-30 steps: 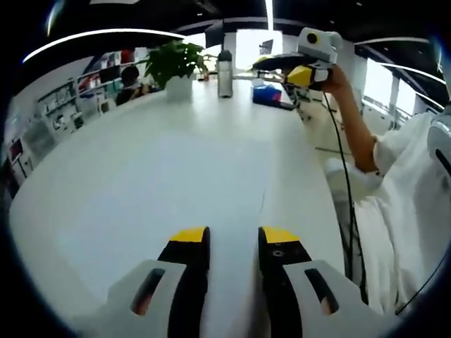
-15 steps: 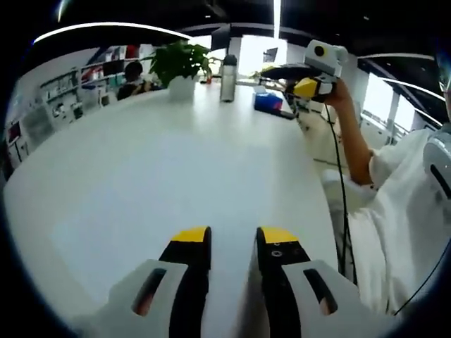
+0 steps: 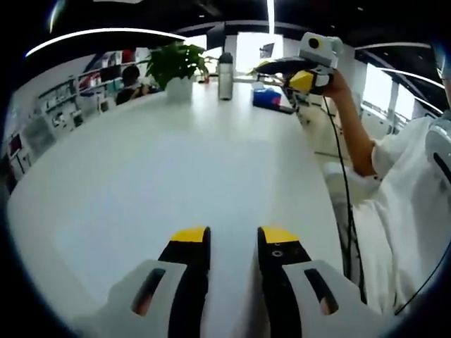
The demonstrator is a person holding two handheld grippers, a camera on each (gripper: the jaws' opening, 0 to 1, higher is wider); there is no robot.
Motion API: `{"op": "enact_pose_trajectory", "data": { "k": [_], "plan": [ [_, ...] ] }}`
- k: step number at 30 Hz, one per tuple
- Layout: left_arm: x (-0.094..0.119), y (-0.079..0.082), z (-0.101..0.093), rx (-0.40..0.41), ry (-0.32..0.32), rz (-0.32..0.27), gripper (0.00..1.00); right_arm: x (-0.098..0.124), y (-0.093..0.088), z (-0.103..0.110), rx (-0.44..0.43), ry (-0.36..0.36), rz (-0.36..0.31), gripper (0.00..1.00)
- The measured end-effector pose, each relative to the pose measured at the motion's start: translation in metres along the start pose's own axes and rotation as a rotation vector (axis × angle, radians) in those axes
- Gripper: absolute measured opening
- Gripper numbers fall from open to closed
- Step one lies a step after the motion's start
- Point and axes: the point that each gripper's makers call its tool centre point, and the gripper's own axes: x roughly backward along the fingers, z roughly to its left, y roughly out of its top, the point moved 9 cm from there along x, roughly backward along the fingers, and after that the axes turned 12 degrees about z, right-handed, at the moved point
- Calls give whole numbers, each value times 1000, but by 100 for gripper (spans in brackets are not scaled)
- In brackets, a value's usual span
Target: Grasp the top corner of one sheet in the document stack and pull a single sheet out from the document stack, separating that one sheet from the rest and lifting it clear until the single sheet is fully removed from the stack
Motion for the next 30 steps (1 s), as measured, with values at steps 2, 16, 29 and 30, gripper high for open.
{"op": "enact_pose_trajectory", "data": {
  "k": [2, 16, 29, 30],
  "plan": [
    [0, 0, 0, -7, 6, 5, 28, 0, 0, 0, 0, 1, 1, 41],
    [0, -1, 3, 1, -3, -2, 28, -1, -1, 1, 4, 4, 5, 41],
    [1, -3, 4, 40, -44, -34, 28, -3, -1, 2, 11, 7, 14, 41],
    [1, -3, 4, 38, -42, -32, 29, -3, -1, 2, 11, 8, 14, 41]
  ]
}}
